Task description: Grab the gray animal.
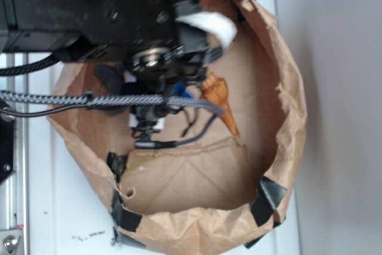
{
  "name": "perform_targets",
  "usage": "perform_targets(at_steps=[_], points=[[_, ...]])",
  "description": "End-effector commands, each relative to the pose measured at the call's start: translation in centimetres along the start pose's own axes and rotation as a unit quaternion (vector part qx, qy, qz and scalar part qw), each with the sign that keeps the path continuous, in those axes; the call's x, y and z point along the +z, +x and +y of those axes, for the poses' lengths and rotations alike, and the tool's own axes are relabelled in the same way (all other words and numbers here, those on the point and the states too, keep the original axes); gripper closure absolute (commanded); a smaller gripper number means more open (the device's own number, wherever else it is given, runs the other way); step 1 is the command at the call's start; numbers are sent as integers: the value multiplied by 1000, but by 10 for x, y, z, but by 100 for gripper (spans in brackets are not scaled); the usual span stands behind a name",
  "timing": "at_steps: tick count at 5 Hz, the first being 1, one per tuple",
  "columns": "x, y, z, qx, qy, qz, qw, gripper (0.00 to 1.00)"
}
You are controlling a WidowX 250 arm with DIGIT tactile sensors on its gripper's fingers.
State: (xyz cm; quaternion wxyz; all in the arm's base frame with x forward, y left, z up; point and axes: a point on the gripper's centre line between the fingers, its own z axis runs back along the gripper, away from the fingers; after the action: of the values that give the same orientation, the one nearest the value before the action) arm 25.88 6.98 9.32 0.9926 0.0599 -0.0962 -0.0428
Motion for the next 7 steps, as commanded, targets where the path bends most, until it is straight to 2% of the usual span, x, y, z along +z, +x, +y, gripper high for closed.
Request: perform_targets(at_steps=[1,2,3,4,5,7], points=[[-20,-7,9,11,18,-41,999,0],[-32,-6,5,2,26,-47,999,0],[-52,-4,1,-5,29,-34,999,0],[-63,-4,-4,-5,50,-17,999,0],[-62,-1,-3,0,60,-28,998,100],[-39,4,4,0,45,-54,998,97]])
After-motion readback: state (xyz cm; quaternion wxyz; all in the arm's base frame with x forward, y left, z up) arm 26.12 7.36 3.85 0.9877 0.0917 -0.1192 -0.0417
